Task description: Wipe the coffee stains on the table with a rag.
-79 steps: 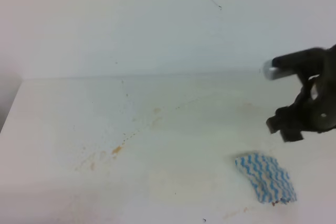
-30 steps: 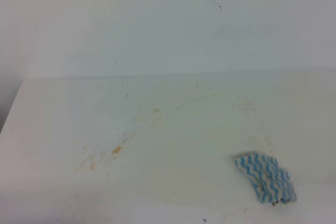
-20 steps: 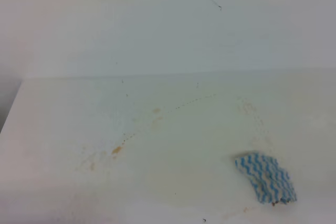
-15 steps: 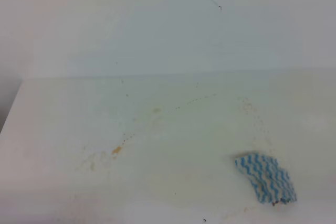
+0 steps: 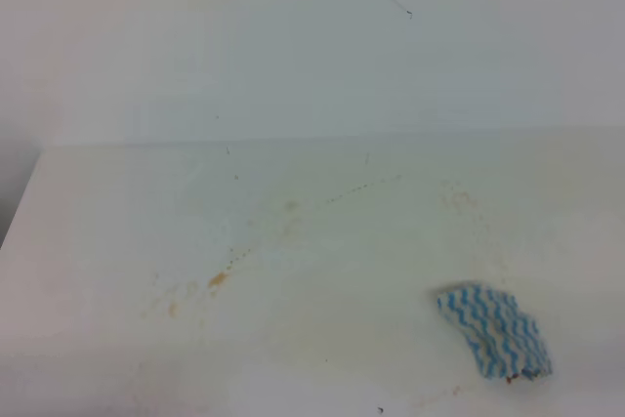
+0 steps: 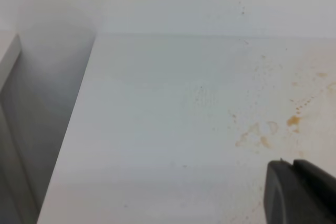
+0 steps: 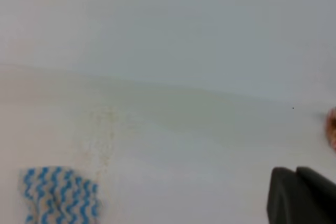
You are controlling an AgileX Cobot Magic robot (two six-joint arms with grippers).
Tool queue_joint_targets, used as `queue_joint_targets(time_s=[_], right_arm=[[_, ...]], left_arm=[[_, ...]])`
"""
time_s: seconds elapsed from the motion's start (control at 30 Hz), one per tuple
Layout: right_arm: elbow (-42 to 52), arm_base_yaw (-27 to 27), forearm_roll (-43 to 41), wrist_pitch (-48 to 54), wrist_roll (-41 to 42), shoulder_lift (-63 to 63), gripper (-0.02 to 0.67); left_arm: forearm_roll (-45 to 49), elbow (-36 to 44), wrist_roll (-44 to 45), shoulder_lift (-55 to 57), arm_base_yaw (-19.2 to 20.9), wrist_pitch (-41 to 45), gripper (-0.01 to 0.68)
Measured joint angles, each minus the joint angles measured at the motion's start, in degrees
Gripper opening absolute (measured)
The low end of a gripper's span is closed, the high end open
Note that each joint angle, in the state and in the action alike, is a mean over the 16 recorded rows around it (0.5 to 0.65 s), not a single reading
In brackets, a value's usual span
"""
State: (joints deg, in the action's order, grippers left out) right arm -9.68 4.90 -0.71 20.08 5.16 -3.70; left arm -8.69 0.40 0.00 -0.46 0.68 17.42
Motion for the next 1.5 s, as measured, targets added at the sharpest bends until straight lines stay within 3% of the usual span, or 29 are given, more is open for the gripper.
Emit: queue_joint_targets(time_s=[0.3,1.5], right_arm=[[8.84,-5.48,2.52,-2.54,-0.82,3.79,-0.002],[11.23,-6.15,2.40,0.62,-5.16,4.33,-0.002]], left_arm=[[-0.01,-0.40,0.00,0.30,0.00,0.16,-0.004],[-0.01,-0.40,0.00,0.40,0.00,0.16,-0.004]])
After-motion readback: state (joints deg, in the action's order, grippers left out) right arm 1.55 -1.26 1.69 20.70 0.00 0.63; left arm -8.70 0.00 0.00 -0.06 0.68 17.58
